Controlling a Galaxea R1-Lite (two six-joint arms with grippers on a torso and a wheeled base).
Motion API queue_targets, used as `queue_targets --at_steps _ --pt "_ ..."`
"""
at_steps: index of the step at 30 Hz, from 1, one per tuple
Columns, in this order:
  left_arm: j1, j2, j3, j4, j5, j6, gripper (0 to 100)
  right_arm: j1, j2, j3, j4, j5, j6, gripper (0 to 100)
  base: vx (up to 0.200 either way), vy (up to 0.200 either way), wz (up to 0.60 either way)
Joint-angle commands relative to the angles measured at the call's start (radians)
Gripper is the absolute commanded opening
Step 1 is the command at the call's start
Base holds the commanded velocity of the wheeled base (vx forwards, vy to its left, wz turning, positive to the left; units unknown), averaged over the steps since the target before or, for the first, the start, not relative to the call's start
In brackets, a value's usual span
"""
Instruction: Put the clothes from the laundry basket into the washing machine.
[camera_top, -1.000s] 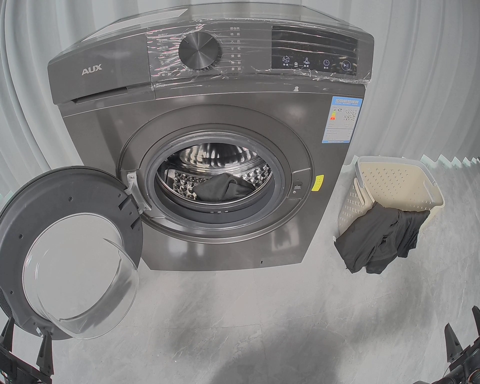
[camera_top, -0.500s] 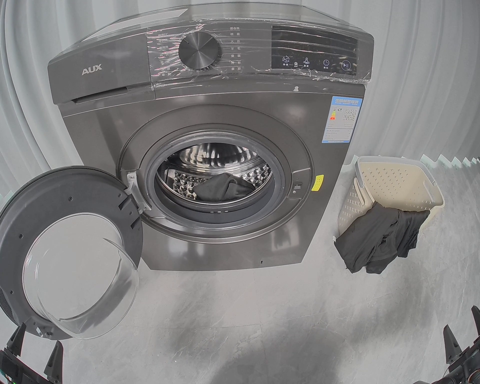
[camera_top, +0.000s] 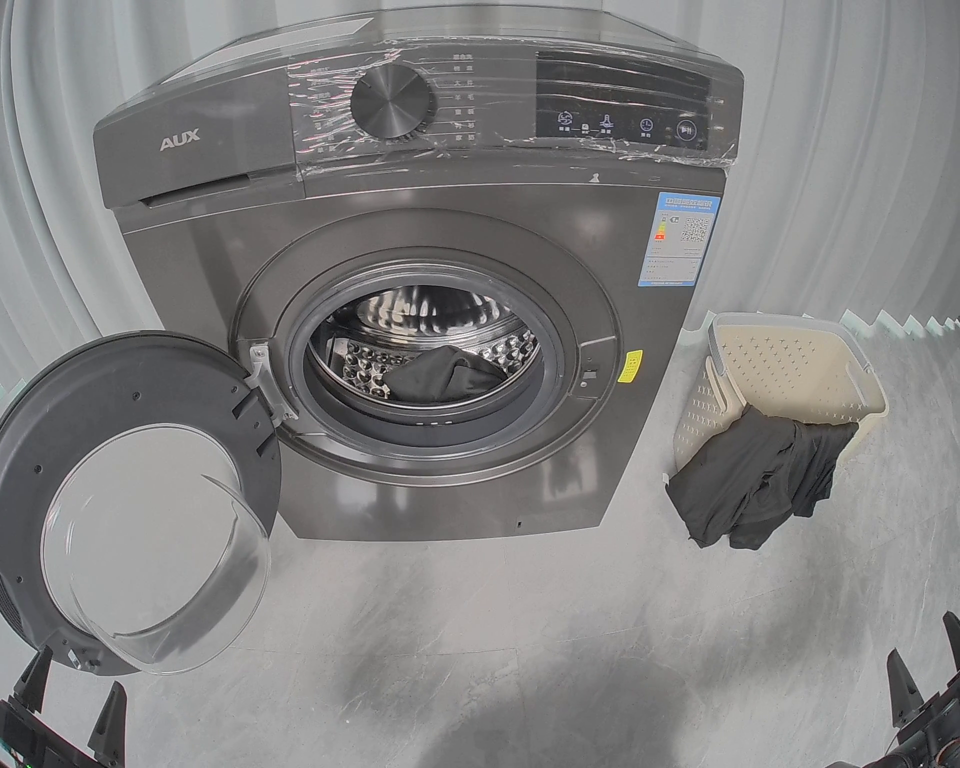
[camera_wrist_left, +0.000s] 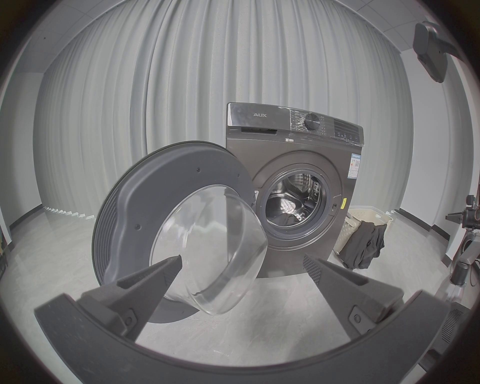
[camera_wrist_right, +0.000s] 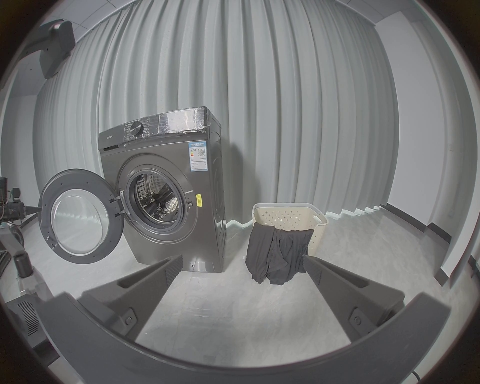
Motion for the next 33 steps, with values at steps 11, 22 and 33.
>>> queue_targets --at_steps 11,22,33 --pt "0.000 -0.009 0.016 0.000 0.002 -0.002 100 0.001 -0.010 0.016 -0.001 -0.004 -0.003 100 0.000 0.000 0.33" --pt "0.000 -0.009 0.016 0.000 0.002 -0.002 100 0.001 -0.012 0.016 -0.001 0.003 -0.006 100 0.000 0.000 0.00" --pt "0.000 -0.009 0.016 0.000 0.002 -0.002 100 0.001 -0.010 0.016 -0.001 0.001 -0.006 100 0.000 -0.036 0.00"
